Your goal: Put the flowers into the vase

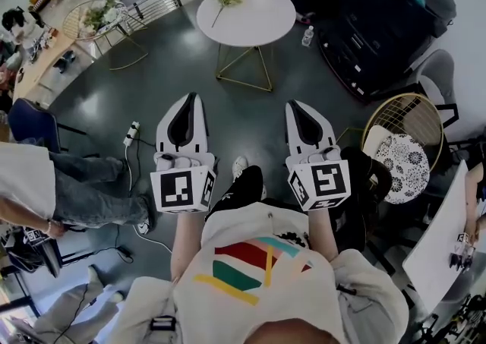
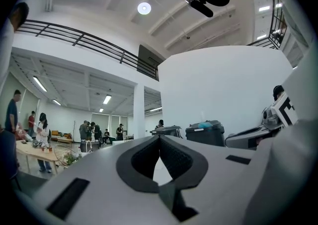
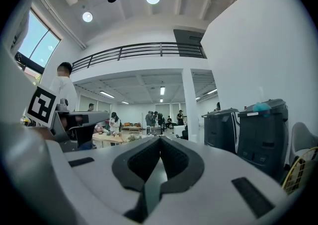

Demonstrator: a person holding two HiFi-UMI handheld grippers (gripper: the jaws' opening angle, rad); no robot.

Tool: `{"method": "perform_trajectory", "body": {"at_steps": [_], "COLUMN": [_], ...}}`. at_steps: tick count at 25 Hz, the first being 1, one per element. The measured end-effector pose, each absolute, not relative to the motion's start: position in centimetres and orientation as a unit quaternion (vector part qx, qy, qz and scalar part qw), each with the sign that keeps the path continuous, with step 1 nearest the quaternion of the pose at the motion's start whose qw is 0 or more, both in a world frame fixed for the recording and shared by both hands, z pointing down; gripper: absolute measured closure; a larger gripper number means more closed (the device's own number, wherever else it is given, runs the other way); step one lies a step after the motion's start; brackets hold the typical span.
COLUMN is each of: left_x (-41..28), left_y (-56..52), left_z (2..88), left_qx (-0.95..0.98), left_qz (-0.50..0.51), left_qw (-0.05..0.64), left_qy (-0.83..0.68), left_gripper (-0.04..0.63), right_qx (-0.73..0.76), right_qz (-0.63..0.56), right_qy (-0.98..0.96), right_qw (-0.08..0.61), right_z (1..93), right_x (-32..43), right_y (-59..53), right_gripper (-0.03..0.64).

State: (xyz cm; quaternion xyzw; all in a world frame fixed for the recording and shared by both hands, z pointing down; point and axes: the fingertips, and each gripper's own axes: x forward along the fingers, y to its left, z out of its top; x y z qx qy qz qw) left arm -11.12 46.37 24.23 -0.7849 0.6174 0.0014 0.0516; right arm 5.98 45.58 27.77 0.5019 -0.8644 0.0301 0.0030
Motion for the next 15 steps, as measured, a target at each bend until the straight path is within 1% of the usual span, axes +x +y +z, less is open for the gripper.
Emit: {"method": "perform_trajectory", "body": {"at_steps": [7,15], "left_x": [-11.8,-9.1], "left_y": [44.8,39.7], "left_z": [24.5,24.0], "left_qx": [-0.781,-0.802], "left_qz": [0.012,0.031], "left_qw": [0.042,0.044], "left_qy": [0.623,0.595], "left_gripper": [0.586,0.586], "right_qx": [0.496,0.532], "right_qz": [0.022,0.024], "right_qy": [-0.867,-0.846], "right_qw": [0.028,0.027], "right_z": [28.8,28.5], "right_x": [6.1,9.1], "right_y": [46.1,41.1], "right_gripper": [0.606,0.606]}}
